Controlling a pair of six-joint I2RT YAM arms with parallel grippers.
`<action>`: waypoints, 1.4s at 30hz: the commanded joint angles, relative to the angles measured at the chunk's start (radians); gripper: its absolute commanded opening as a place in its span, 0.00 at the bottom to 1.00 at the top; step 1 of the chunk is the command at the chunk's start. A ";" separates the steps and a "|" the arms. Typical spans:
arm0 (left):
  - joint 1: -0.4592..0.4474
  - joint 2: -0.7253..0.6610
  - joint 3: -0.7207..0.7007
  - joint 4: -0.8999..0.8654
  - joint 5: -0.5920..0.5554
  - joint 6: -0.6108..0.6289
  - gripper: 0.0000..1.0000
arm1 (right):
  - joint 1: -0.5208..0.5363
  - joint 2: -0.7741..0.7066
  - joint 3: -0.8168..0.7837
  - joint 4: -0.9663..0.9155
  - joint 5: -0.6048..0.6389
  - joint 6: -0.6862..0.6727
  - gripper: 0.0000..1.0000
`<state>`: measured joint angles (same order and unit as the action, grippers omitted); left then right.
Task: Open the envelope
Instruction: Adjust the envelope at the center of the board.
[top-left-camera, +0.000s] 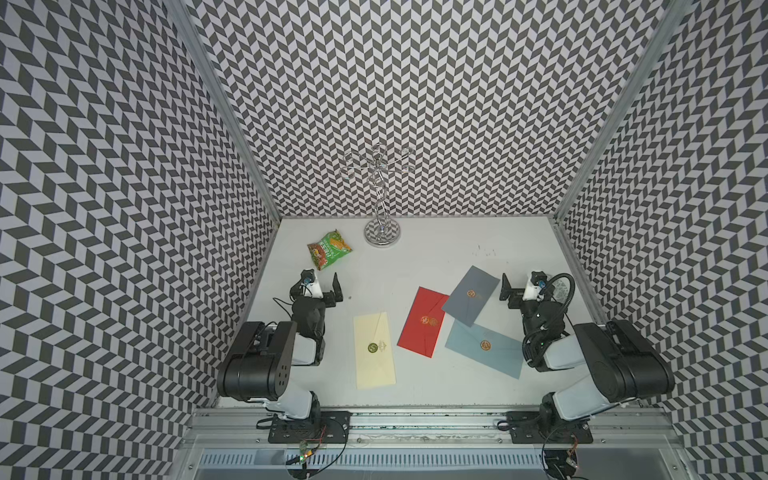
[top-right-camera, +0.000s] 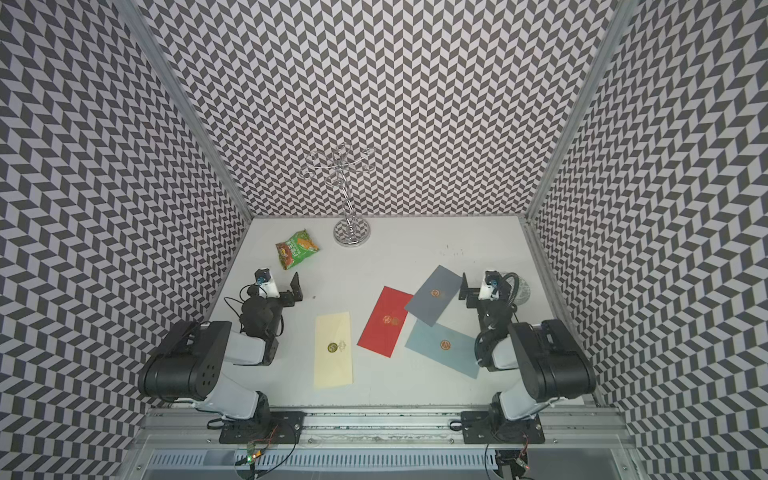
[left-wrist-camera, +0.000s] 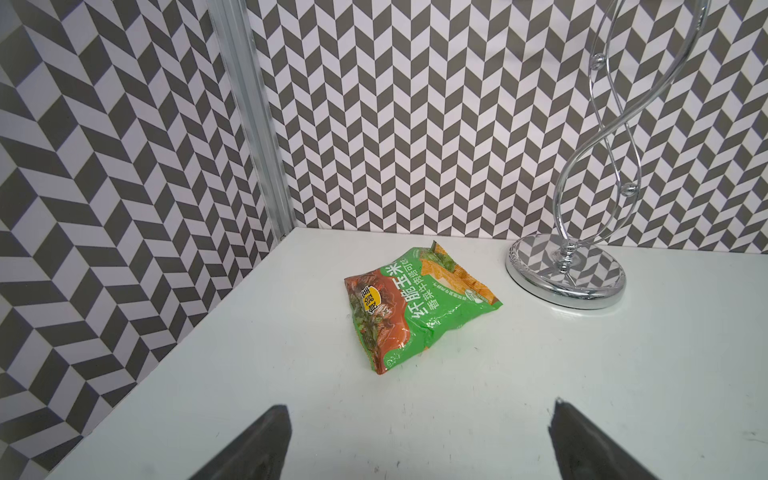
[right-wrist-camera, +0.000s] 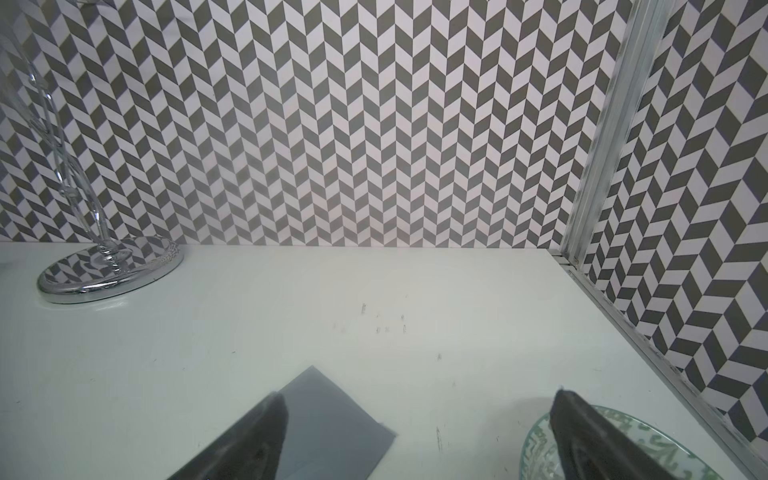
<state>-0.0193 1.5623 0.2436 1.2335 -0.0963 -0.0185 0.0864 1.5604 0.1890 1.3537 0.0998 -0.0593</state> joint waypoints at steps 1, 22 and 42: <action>-0.004 -0.008 0.012 0.021 -0.002 0.006 1.00 | -0.005 0.009 0.014 0.031 -0.006 0.010 1.00; -0.005 -0.008 0.011 0.025 0.094 0.053 1.00 | -0.010 0.009 0.021 0.017 0.006 0.022 1.00; -0.029 -0.261 -0.080 -0.045 -0.133 -0.036 1.00 | 0.010 -0.154 0.017 -0.111 0.075 0.032 1.00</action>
<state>-0.0463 1.3796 0.1352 1.2984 -0.1585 -0.0109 0.0895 1.4792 0.1589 1.3174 0.1005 -0.0521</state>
